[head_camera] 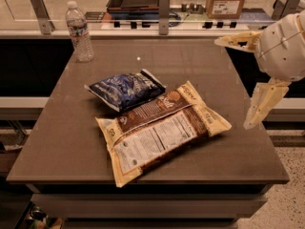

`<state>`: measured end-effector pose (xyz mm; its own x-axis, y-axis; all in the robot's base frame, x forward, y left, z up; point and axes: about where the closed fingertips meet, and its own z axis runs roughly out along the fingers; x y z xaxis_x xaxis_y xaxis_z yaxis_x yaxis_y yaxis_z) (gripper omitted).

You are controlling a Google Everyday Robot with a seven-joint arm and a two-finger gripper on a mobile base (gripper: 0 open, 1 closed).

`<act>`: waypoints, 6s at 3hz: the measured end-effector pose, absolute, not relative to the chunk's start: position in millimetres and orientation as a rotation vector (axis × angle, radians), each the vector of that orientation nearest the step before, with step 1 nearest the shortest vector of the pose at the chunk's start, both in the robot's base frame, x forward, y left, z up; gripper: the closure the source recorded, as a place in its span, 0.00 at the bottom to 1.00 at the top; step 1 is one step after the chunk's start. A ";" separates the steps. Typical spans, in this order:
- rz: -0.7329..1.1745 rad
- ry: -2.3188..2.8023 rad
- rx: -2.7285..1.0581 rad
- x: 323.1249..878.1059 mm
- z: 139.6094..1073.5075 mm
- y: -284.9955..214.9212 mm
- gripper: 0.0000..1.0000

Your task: Move brown chip bag near water bottle

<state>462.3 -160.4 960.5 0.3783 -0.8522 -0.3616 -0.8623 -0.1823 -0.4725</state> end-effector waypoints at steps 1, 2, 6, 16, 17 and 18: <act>0.027 1.286 -2.118 456.1 952.5 -139.9 0.00; -0.072 1.239 -2.180 449.5 946.1 -119.5 0.00; -0.248 1.408 -2.145 459.1 936.5 -115.4 0.00; -0.018 1.448 -2.556 452.8 809.7 -27.1 0.16; -0.022 1.447 -2.556 452.2 811.1 -27.0 0.41; -0.022 1.447 -2.556 452.2 817.2 -27.0 0.64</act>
Offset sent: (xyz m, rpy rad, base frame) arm -0.0196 0.0562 -0.0272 -0.1859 -0.1208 0.0415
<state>452.2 -27.0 817.2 0.5196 -0.8500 -0.0870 -0.8469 -0.4989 -0.1839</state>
